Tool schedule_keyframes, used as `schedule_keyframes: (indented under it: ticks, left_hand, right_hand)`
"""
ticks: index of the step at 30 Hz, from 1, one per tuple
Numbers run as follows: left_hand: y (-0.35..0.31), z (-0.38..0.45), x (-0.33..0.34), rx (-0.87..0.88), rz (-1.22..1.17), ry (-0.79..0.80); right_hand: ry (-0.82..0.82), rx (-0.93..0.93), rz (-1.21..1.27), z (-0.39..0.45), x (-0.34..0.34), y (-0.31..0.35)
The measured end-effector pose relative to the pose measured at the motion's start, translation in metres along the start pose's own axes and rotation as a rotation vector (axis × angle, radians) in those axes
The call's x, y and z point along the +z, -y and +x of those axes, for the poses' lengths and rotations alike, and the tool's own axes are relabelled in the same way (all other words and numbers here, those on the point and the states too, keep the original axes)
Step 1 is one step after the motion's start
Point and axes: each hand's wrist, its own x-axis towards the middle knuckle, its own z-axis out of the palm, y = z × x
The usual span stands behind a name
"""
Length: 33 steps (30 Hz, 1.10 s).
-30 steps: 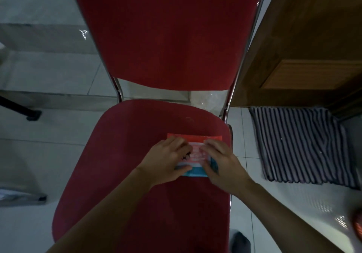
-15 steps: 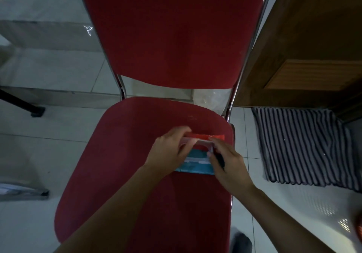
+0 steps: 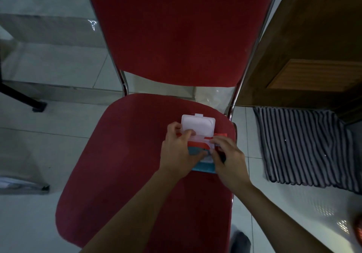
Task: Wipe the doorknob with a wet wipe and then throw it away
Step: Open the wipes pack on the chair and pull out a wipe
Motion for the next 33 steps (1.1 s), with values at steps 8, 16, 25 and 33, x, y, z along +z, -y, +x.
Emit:
schedule_keyframes:
  ticks: [8,16,25,33]
  left_hand:
    - [0.002,0.005,-0.010,0.027,0.009,0.005]
    - [0.010,0.001,-0.008,0.083,-0.087,-0.001]
    - [0.013,0.002,-0.023,-0.367,-0.686,-0.007]
    - [0.015,0.000,-0.015,-0.306,-0.479,-0.025]
  right_hand:
    - [0.029,-0.008,-0.037,0.005,-0.005,0.004]
    - [0.040,0.031,-0.125,0.010,0.002,0.009]
    - [0.200,-0.146,-0.252,0.020,0.007,0.020]
    - [0.201,0.100,0.067,0.027,0.002,0.025]
